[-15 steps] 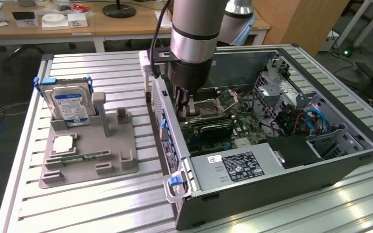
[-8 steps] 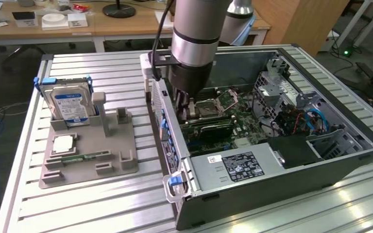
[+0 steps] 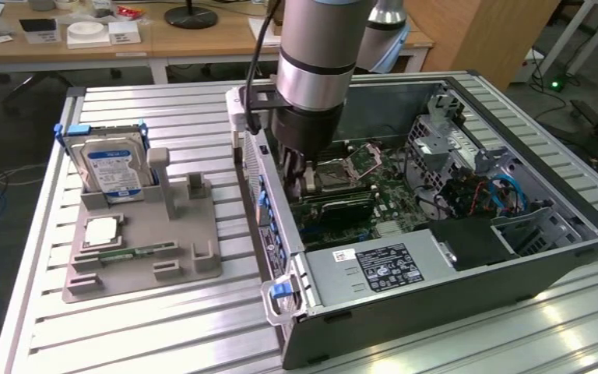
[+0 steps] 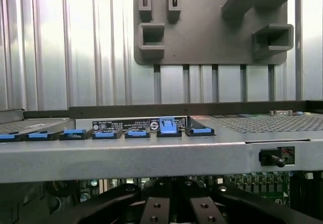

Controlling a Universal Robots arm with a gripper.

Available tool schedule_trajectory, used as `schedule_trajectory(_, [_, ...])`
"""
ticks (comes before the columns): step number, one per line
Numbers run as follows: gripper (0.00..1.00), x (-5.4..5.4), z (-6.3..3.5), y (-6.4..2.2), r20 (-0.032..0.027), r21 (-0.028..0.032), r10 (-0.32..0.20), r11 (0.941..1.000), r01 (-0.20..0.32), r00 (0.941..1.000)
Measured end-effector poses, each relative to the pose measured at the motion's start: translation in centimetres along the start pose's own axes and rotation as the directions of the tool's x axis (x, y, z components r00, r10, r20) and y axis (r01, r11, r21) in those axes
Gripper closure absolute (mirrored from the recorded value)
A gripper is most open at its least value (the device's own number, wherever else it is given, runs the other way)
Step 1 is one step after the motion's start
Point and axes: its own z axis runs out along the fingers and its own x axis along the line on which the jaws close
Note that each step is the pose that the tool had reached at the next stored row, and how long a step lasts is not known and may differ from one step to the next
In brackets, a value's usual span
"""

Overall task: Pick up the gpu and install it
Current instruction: 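Press down on the gpu until it lock into place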

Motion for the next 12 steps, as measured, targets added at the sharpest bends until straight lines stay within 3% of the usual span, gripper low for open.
schedule_trajectory(4, [0.89, 0.00, 0.00, 0.07, -0.0037, 0.0002, 0.000, 1.0000, 0.000, 1.0000])
schedule_trajectory(9, [0.89, -0.23, 0.17, 0.28, -0.0050, 0.0002, 0.000, 1.0000, 0.000, 1.0000])
schedule_trajectory(12, [0.89, -0.58, 0.58, -0.02, -0.0048, 0.0001, 0.000, 1.0000, 0.000, 1.0000])
